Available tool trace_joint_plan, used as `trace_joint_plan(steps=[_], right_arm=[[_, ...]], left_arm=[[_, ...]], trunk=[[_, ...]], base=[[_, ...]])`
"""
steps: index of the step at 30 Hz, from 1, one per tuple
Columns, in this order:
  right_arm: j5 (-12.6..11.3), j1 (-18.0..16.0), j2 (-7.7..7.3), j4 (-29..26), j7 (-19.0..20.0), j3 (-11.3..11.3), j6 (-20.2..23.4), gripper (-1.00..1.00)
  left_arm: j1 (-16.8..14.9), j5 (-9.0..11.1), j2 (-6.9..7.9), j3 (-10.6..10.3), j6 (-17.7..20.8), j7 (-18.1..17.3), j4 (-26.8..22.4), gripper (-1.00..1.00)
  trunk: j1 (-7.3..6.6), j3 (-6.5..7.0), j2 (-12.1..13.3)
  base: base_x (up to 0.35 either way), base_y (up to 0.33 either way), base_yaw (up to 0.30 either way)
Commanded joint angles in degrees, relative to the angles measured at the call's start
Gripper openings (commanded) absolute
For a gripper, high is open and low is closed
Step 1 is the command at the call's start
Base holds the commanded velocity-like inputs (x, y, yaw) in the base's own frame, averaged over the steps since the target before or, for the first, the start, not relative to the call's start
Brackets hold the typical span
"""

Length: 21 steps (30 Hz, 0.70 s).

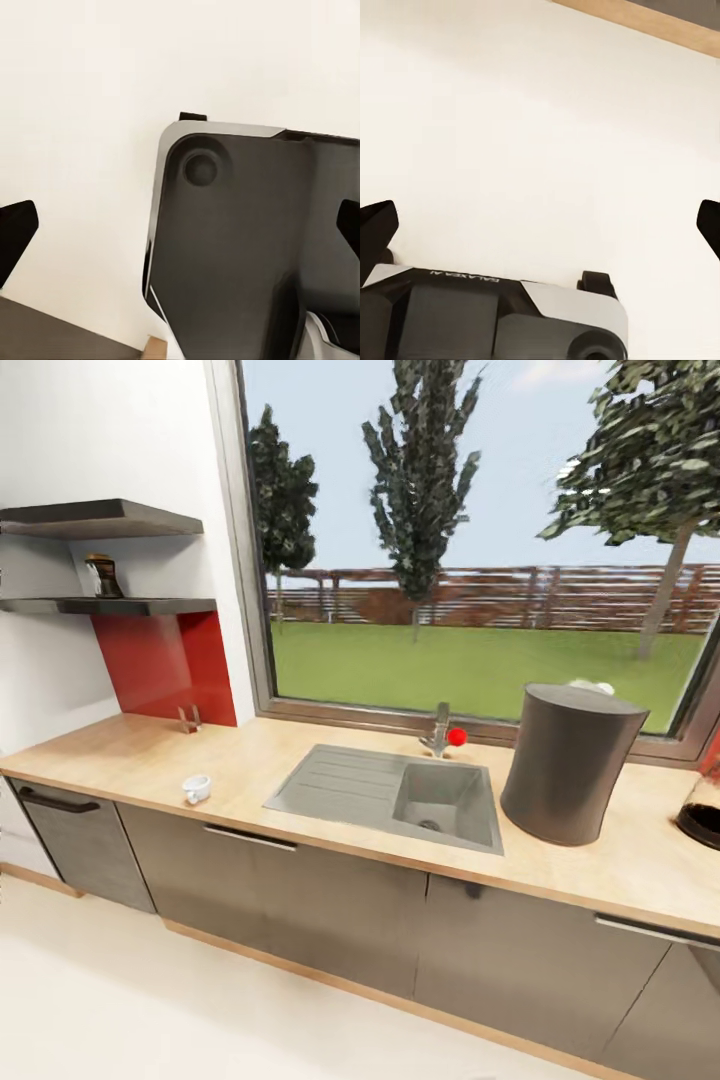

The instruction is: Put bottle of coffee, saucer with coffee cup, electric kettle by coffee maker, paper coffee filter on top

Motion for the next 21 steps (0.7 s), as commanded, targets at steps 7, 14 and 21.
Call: trace_joint_plan(steps=[7,14,21], right_arm=[[-0.65,0.26,0.05,0.1,0.05,0.48,-0.2,1.0],[-0.61,0.27,0.03,0.1,0.05,0.48,-0.2,1.0],[-0.63,0.34,-0.63,0.1,0.05,0.48,-0.19,1.0]], left_arm=[[-0.03,0.4,0.05,0.07,-0.16,-0.05,0.08,1.0],[-0.03,0.39,0.06,0.07,-0.16,-0.05,0.08,1.0],[-0.03,0.39,0.06,0.07,-0.16,-0.07,0.06,1.0]], trunk=[[0.04,-0.04,-0.06],[0.04,-0.04,-0.06],[0.04,-0.04,-0.06]], base=[[0.138,0.309,0.0],[0.138,0.309,0.0],[0.138,0.309,0.0]])
